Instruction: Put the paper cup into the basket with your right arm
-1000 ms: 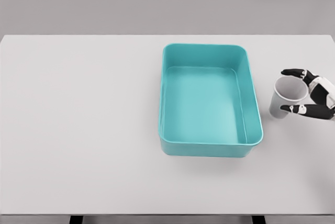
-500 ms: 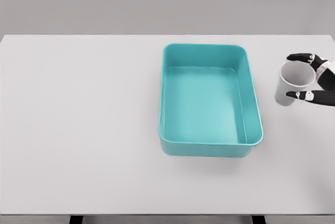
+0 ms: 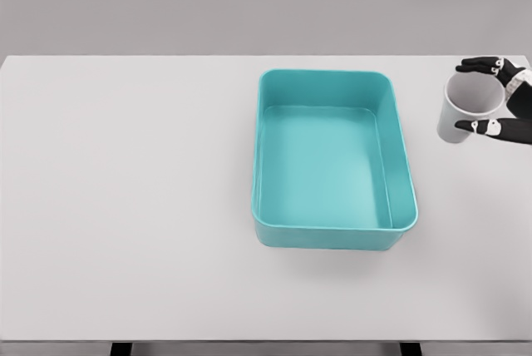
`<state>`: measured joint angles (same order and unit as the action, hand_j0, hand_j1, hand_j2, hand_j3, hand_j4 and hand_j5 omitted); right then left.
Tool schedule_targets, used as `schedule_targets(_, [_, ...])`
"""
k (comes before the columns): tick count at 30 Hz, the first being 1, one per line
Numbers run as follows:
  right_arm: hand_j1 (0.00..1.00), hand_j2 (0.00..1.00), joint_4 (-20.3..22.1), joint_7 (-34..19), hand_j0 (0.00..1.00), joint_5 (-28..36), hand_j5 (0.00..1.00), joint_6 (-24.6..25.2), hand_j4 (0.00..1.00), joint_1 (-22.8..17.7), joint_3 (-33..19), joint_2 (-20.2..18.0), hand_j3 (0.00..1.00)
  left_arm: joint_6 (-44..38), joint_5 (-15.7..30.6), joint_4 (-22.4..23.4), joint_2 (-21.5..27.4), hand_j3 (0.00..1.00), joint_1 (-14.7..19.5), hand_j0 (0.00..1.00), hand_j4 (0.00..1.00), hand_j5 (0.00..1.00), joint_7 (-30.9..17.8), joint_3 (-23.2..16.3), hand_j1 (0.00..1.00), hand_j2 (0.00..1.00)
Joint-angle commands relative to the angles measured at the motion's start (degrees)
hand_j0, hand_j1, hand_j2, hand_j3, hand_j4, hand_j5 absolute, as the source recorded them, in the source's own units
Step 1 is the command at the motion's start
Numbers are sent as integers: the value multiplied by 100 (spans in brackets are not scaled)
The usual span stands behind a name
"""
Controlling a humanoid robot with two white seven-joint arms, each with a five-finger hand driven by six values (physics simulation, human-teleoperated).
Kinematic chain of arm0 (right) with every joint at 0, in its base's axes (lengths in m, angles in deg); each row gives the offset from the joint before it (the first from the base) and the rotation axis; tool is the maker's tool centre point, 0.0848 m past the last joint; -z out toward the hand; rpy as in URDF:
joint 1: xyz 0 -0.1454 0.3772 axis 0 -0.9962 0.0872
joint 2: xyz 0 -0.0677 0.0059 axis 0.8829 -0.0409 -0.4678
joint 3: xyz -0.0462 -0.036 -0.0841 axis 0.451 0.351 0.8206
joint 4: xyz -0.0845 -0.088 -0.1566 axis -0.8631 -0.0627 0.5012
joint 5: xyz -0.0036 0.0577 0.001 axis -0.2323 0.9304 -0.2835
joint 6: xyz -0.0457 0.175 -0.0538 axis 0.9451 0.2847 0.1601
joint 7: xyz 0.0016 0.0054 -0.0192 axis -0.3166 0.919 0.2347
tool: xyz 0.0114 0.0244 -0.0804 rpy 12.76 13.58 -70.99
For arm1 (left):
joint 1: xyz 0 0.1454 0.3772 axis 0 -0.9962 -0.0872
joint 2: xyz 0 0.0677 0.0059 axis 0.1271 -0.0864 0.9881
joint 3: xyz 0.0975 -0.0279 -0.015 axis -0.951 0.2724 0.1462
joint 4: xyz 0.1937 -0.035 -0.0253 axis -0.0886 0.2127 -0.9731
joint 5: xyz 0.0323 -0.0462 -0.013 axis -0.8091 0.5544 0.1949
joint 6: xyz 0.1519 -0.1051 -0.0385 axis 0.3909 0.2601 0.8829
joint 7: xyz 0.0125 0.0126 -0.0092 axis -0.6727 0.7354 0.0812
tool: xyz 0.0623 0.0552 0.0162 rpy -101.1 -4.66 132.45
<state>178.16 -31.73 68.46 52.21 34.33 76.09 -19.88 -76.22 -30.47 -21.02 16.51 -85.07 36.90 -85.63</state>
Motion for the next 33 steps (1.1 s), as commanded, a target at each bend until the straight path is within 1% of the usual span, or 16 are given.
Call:
schedule_targets(1, [74,74,16,1,74,35,74,13,74,0,36,17,74,0,0,1,0,100,0,100,100,100,-1,0,100,100])
schedule_targets(6, [74,74,16,1,74,44,74,22,74,132,89,70,74,0,0,1,0,100,0,100,100,100,-1,0,100,100])
schedule_targets(9, [74,74,7,1,74,35,74,31,74,290,264,79,74,0,0,1,0,100,0,100,100,100,-1,0,100,100])
schedule_targets(11, [74,74,-1,1,74,35,74,31,74,299,273,105,74,0,0,1,0,100,0,100,100,100,-1,0,100,100])
schedule_targets(14, [74,74,16,1,74,9,74,207,74,501,440,140,74,0,0,1,0,100,0,100,100,100,-1,0,100,100])
schedule_targets(16, [74,74,-1,1,74,-18,74,224,74,659,537,325,74,0,0,1,0,100,0,100,100,100,-1,0,100,100])
schedule_targets(19, [74,74,-1,1,74,-44,74,224,74,756,651,395,74,0,0,1,0,100,0,100,100,100,-1,0,100,100])
schedule_targets(24, [74,74,-19,1,74,-61,74,224,74,870,809,623,74,0,0,1,0,100,0,100,100,100,-1,0,100,100])
schedule_targets(29, [74,74,-19,1,74,-70,74,233,74,1011,976,747,74,0,0,1,0,100,0,100,100,100,-1,0,100,100])
schedule_targets(31, [74,74,-28,1,74,-97,74,233,74,1072,1038,861,74,0,0,1,0,100,0,100,100,100,-1,0,100,100])
schedule_targets(33, [74,74,-10,1,74,-263,74,365,74,1116,1038,1001,74,0,0,1,0,100,0,100,100,100,-1,0,100,100])
